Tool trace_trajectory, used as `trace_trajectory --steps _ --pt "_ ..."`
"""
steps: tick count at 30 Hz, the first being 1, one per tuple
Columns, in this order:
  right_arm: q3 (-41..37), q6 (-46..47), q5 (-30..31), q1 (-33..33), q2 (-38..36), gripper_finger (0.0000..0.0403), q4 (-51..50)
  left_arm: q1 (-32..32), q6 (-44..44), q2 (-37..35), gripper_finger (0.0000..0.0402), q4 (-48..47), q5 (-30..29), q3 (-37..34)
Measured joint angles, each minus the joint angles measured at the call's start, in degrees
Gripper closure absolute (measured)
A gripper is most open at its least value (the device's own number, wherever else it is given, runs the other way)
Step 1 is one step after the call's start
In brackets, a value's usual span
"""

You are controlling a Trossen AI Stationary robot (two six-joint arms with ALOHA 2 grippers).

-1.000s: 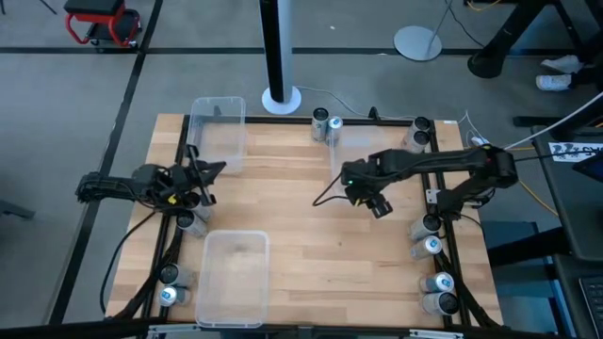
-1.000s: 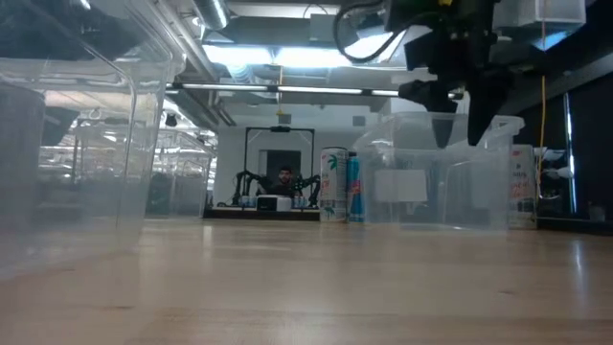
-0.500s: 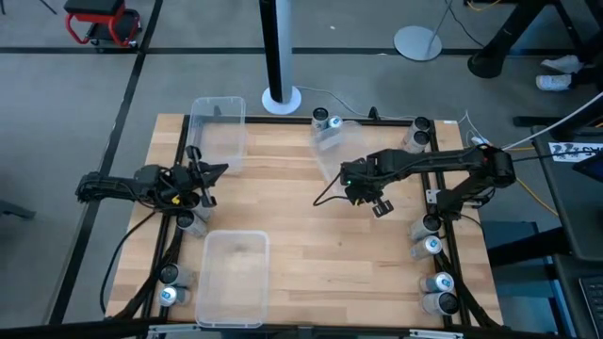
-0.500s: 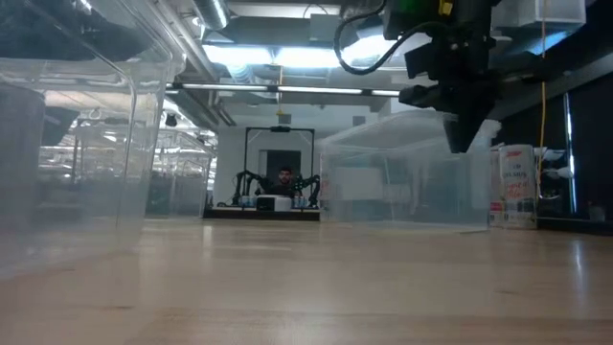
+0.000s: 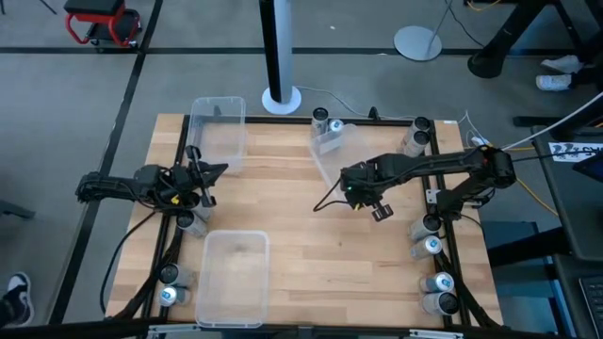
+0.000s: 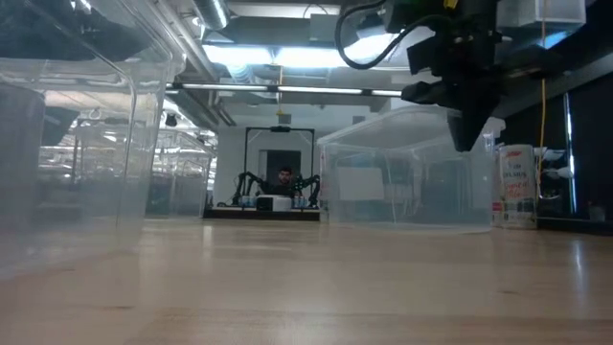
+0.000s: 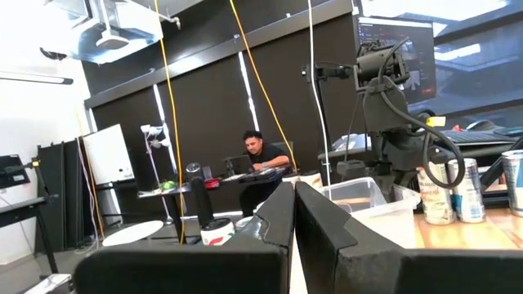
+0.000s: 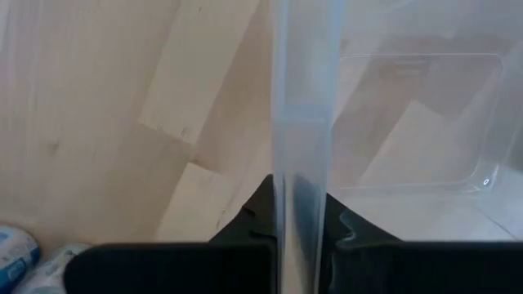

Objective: Sort soda cans
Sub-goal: Move the top right transparent bin to the bottom right of the table

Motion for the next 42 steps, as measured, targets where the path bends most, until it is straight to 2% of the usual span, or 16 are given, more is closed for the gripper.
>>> trace_trajectory --steps 8,15,21,24,30,37,42 --pt "2.95 3.45 -1.69 1.14 0.11 0.0361 -2.07 0.0 -1.39 0.0 0.0396 -0.02 0.01 0.0" --pt "7.02 8.49 -0.5 6.69 0.07 0.0385 -4.5 0.0 -1.13 0.0 0.0396 -0.02 0.01 0.0" --pt "6.97 16.0 0.05 11.47 0.11 0.0358 -4.53 0.0 -0.04 0.0 0.0396 0.12 0.0 0.0" --pt "6.97 19.29 0.57 14.0 0.11 0.0358 -4.35 0.0 -0.04 0.0 0.0396 1.01 0.02 0.0" --pt "6.97 25.72 0.69 19.47 0.49 0.0381 -0.87 0.0 -0.07 -0.02 0.0396 1.72 0.02 0.0" --pt "6.97 35.66 0.28 24.99 0.66 0.036 3.91 0.0 0.64 -0.02 0.0396 4.81 0.02 0.0" --pt "6.96 41.48 1.55 27.84 1.15 0.0375 5.87 0.0 1.73 -0.02 0.0396 5.42 0.02 0.0"
